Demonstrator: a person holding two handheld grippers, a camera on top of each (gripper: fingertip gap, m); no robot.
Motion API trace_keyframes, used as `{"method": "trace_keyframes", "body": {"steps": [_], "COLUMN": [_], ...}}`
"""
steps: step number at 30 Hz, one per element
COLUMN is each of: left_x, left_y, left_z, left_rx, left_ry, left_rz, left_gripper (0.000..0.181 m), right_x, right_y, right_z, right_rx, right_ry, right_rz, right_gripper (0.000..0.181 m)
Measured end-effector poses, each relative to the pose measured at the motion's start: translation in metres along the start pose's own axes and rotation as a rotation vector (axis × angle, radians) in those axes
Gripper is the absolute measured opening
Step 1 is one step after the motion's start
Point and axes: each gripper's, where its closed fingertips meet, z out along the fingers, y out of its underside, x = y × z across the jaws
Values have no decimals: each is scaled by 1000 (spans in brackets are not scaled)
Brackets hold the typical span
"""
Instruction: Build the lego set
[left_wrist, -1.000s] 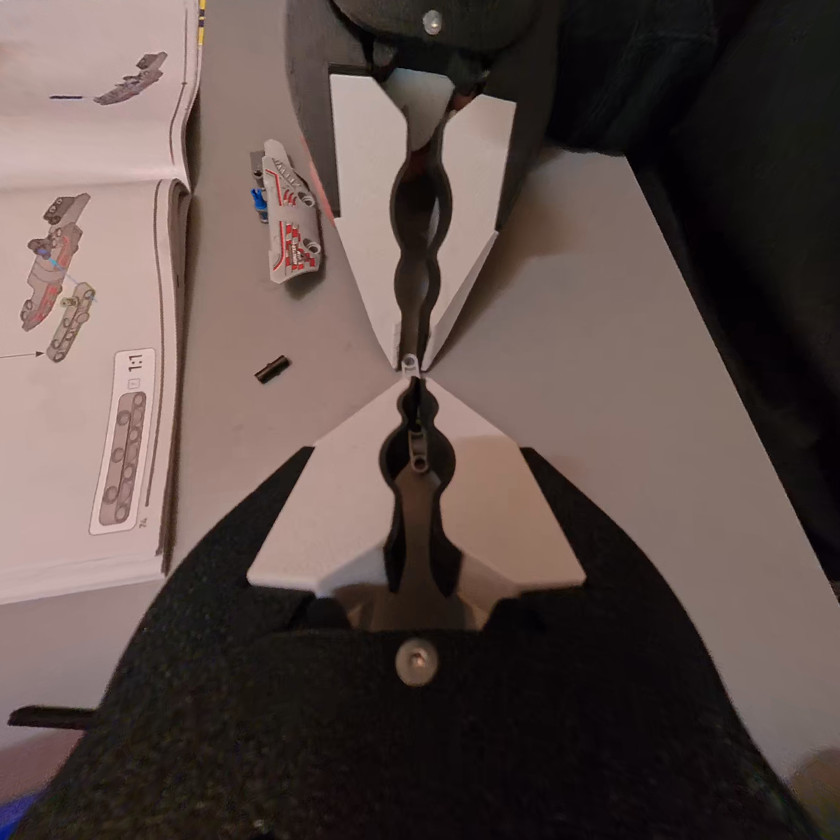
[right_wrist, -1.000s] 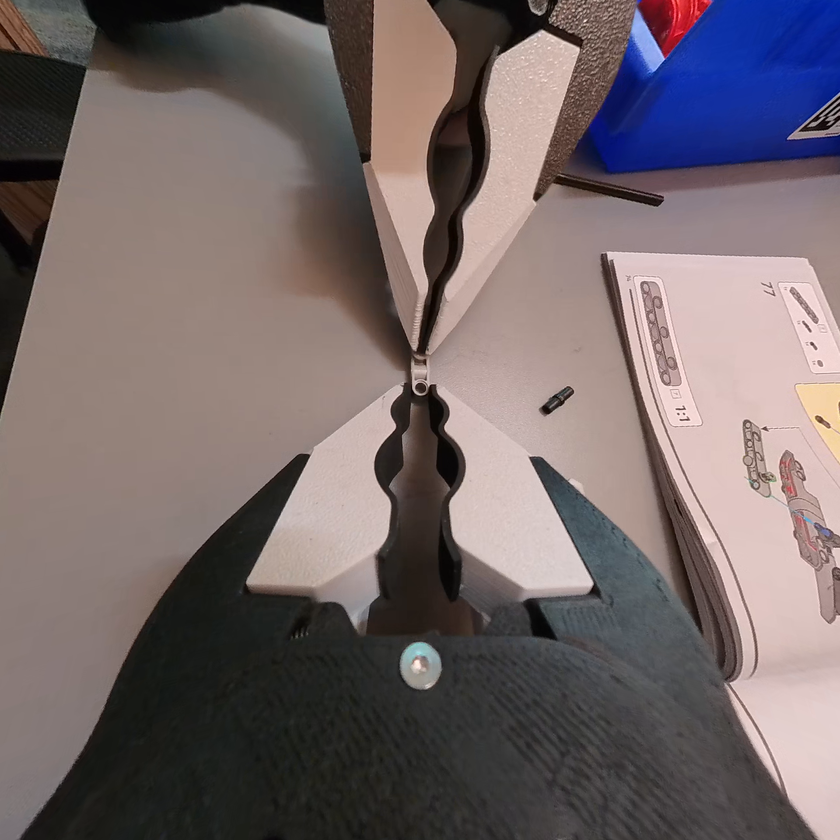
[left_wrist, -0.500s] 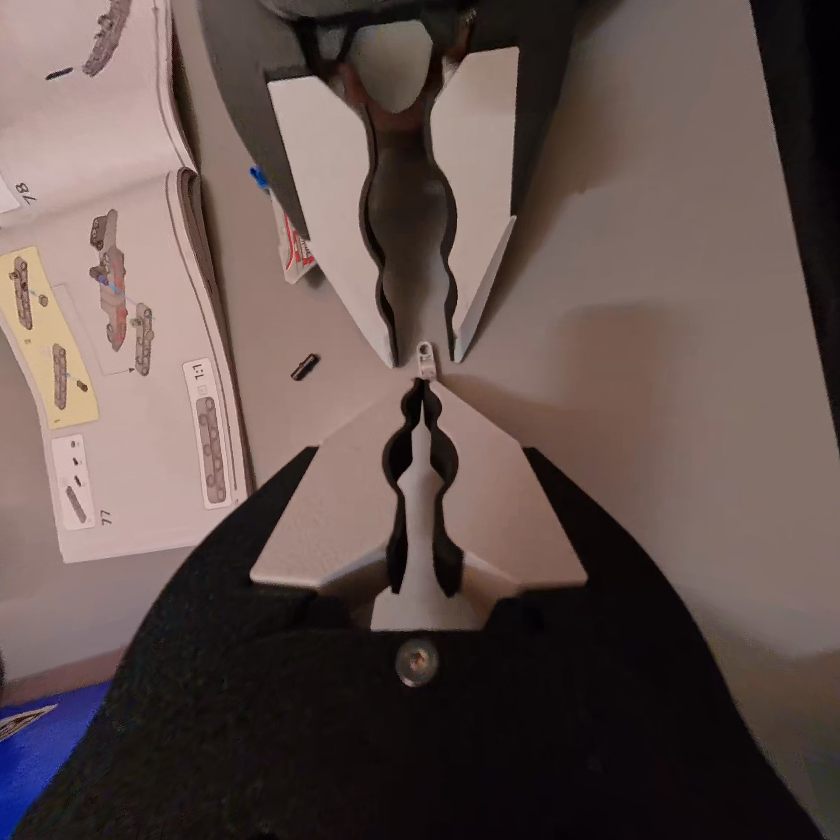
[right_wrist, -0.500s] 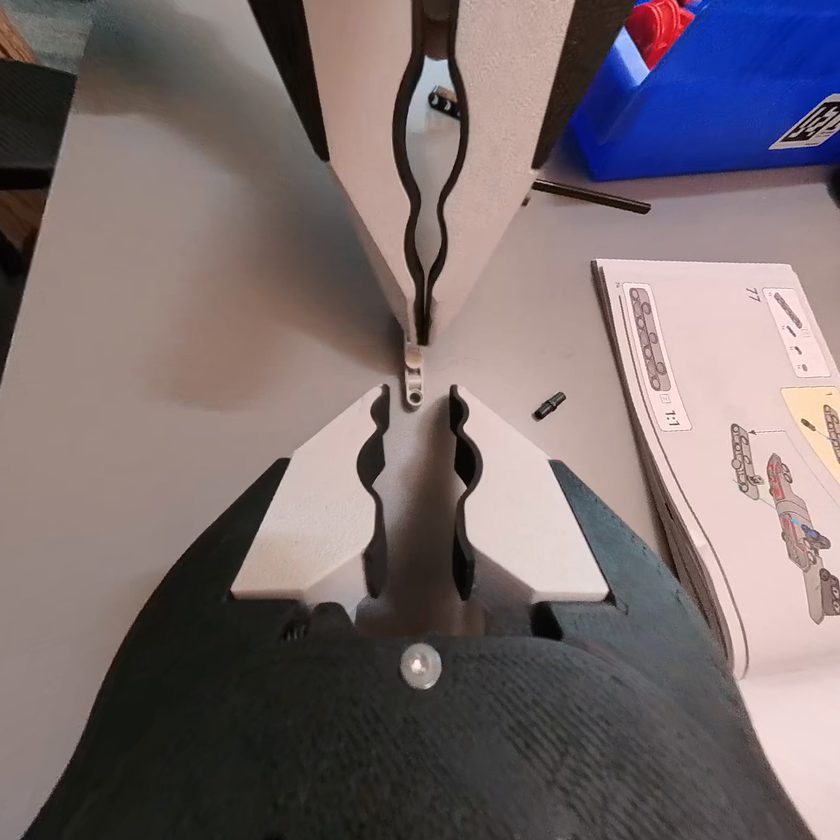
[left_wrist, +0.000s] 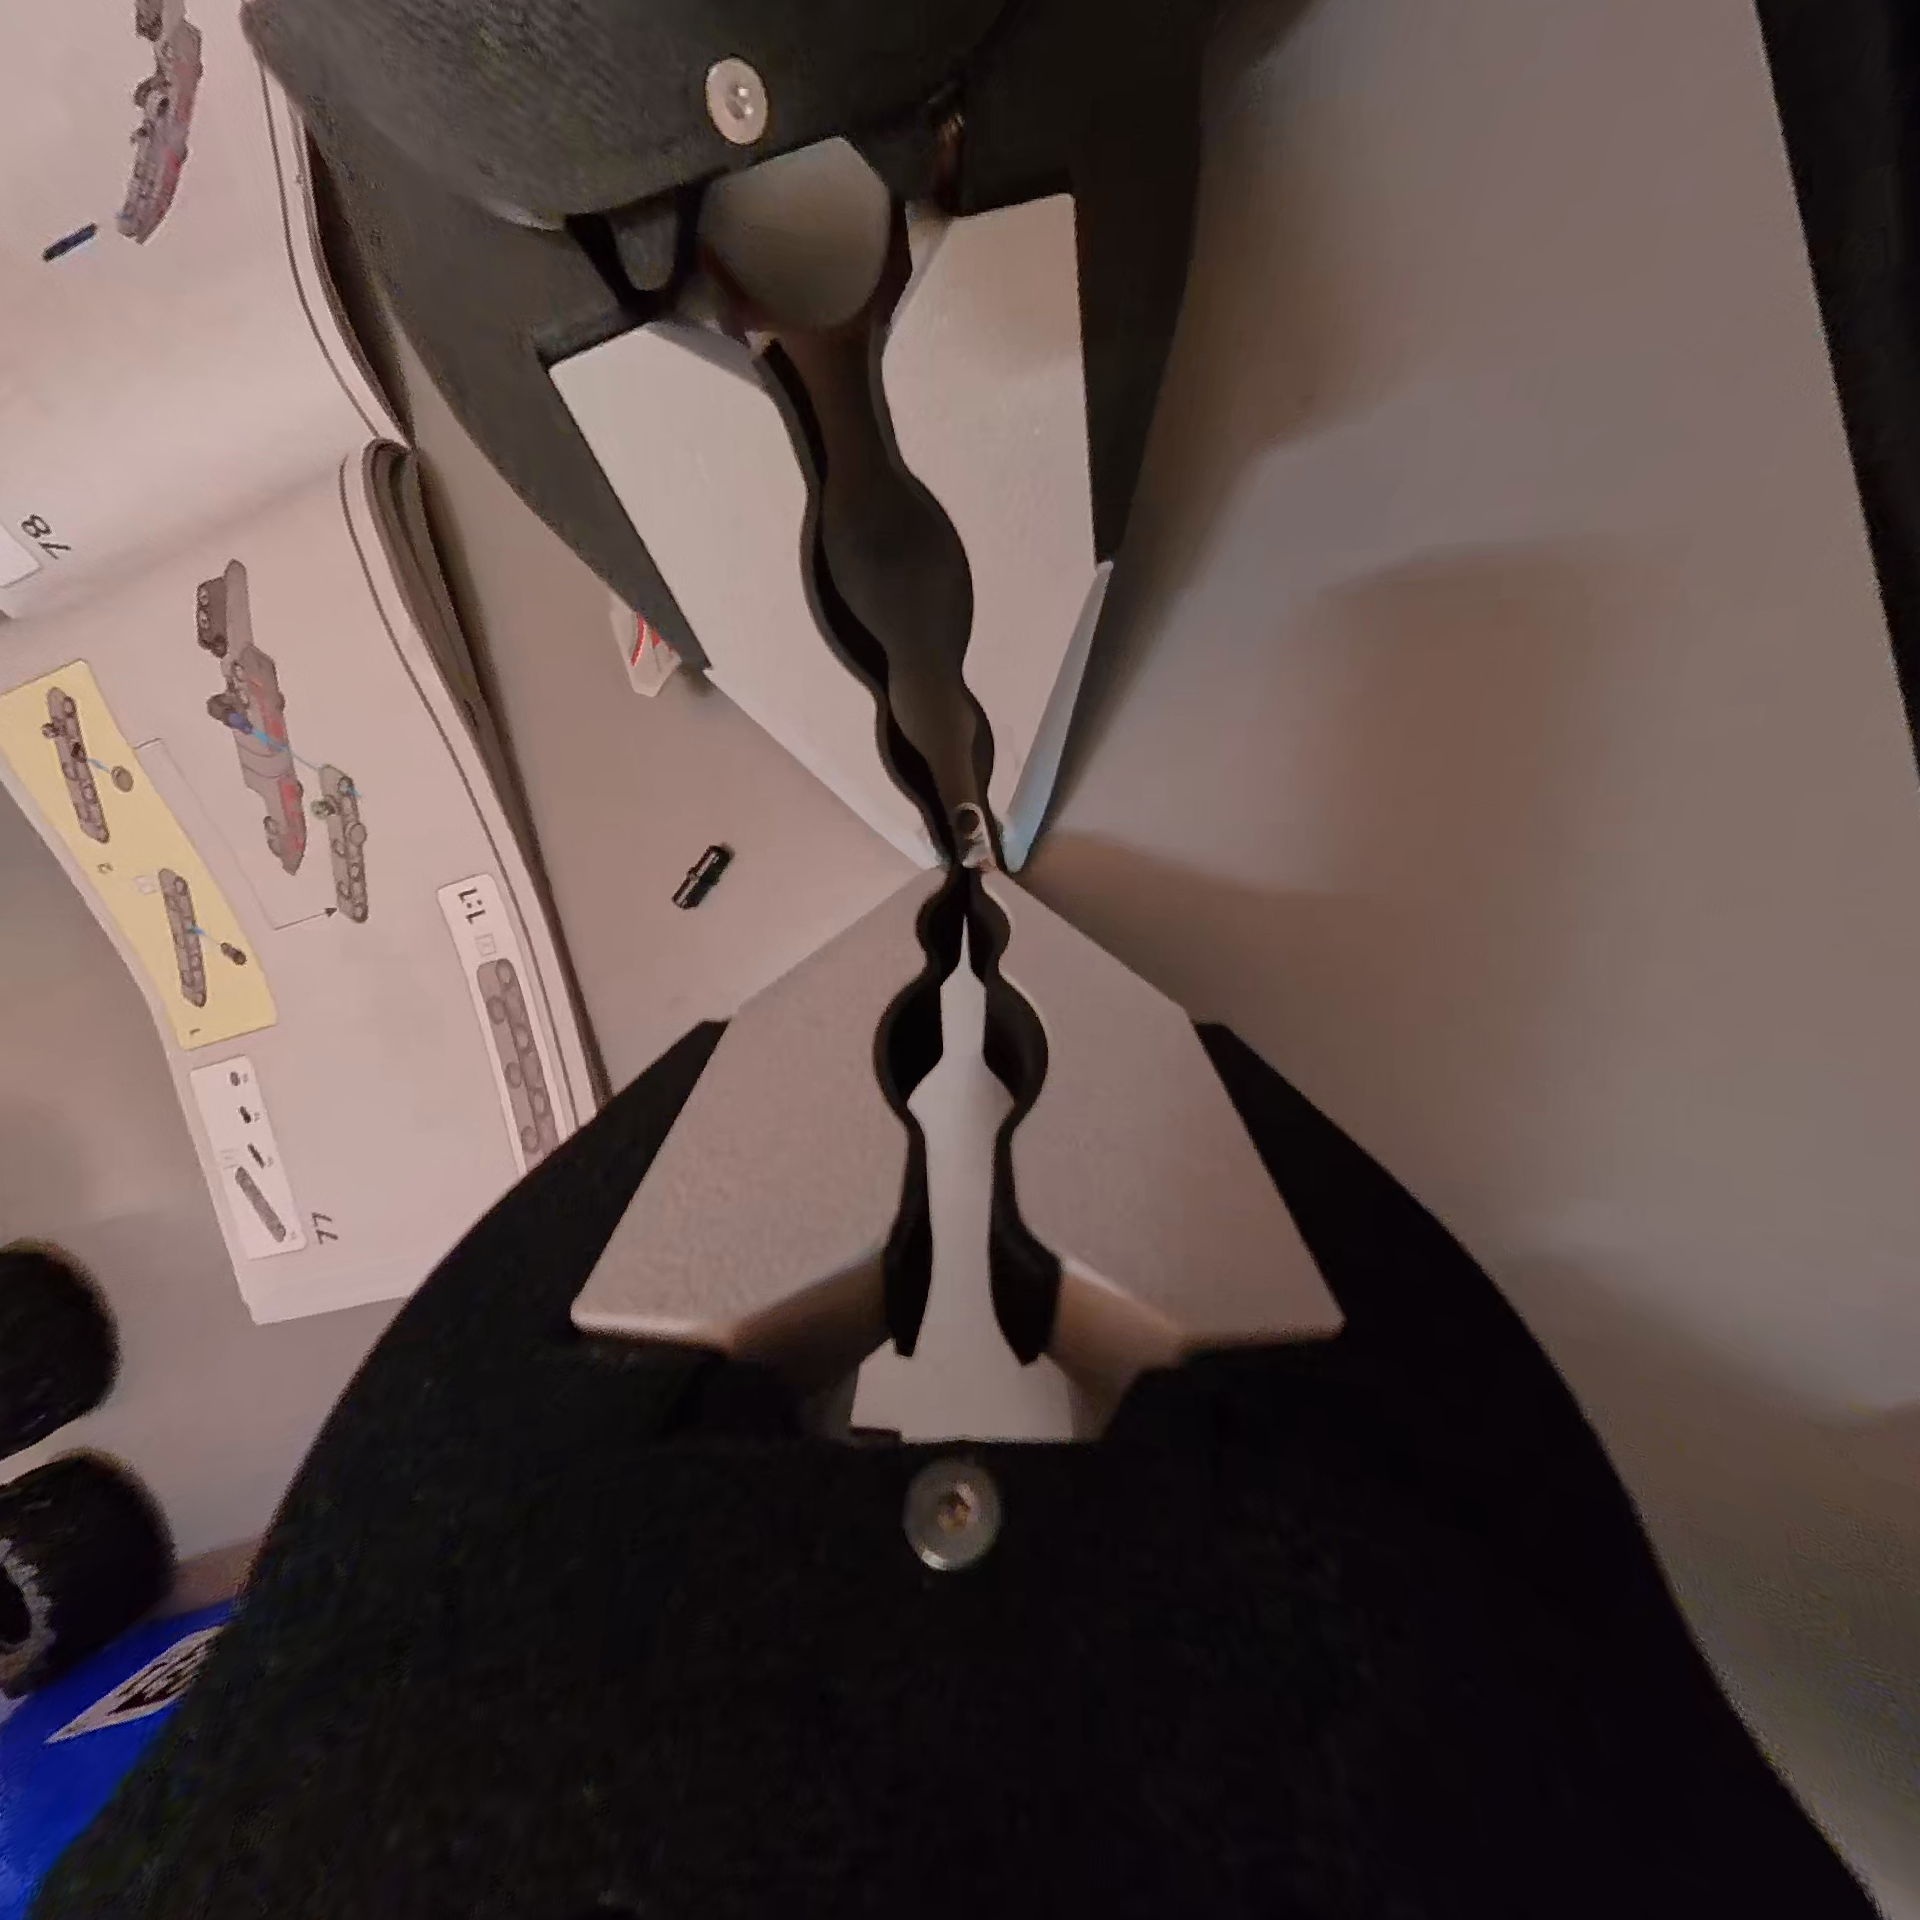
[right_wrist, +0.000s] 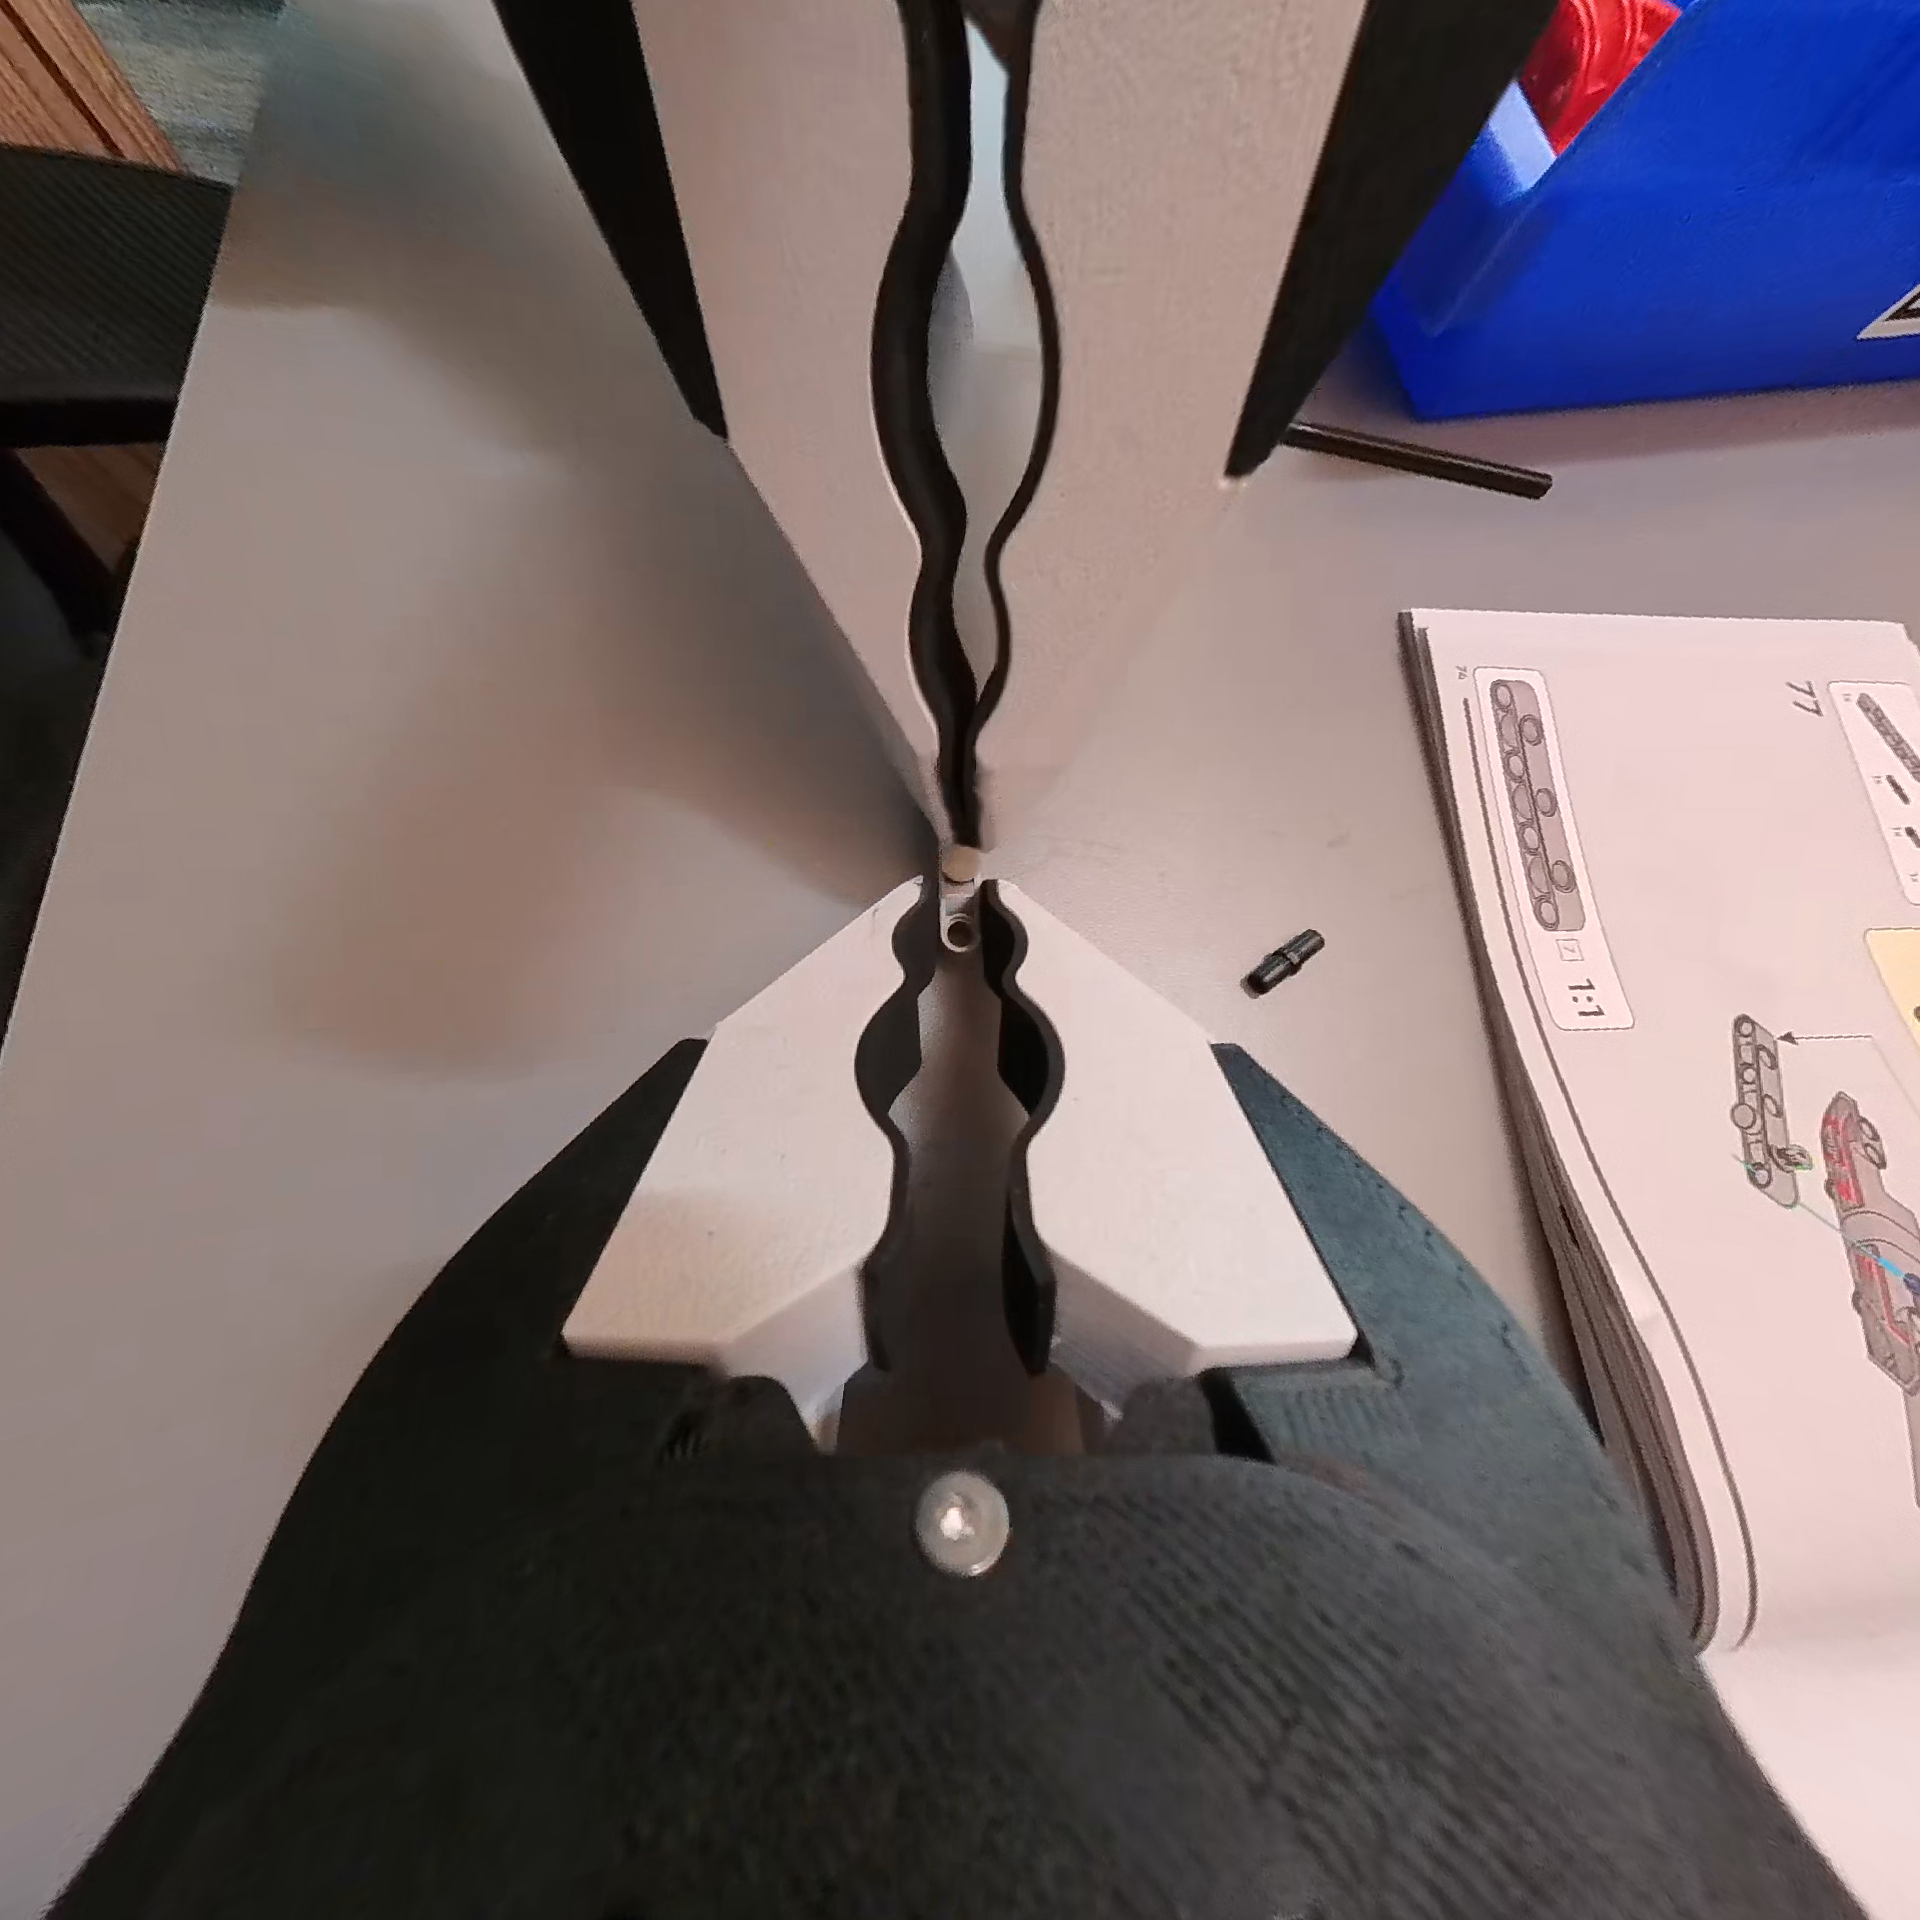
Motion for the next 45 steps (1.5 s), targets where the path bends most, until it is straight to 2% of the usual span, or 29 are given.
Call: {"method": "trace_keyframes", "body": {"steps": [1,7,10,16,20,23,29,35,40,43,45], "left_x": [1,1,4,-4,33,54,79,79,56,28,11], "left_y": [1,12,7,14,-5,-9,-11,-11,-4,-12,-29], "left_z": [2,3,2,-7,-18,-20,-1,7,6,-12,-33], "left_rx": [-10,-90,-43,-58,94,175,179,191,207,291,400], "left_ry": [2,-8,1,-59,42,45,26,-12,-140,-352,-514], "left_rz": [9,37,27,-10,-94,-178,-267,-291,-265,-194,-120], "left_gripper": [0,0,0,0,0,3,10,5,5,5,5], "right_x": [0,0,0,0,0,0,0,0,1,7,6], "right_y": [0,0,0,0,0,0,0,0,1,2,-13], "right_z": [0,0,0,0,0,0,0,0,-2,-17,-38], "right_rx": [0,0,0,0,0,0,1,1,1,37,184], "right_ry": [0,2,1,1,10,19,26,41,46,79,47], "right_rz": [0,-2,-1,-2,-10,-18,-26,-36,-32,19,128], "right_gripper": [6,6,6,6,6,6,6,6,7,29,38]}}
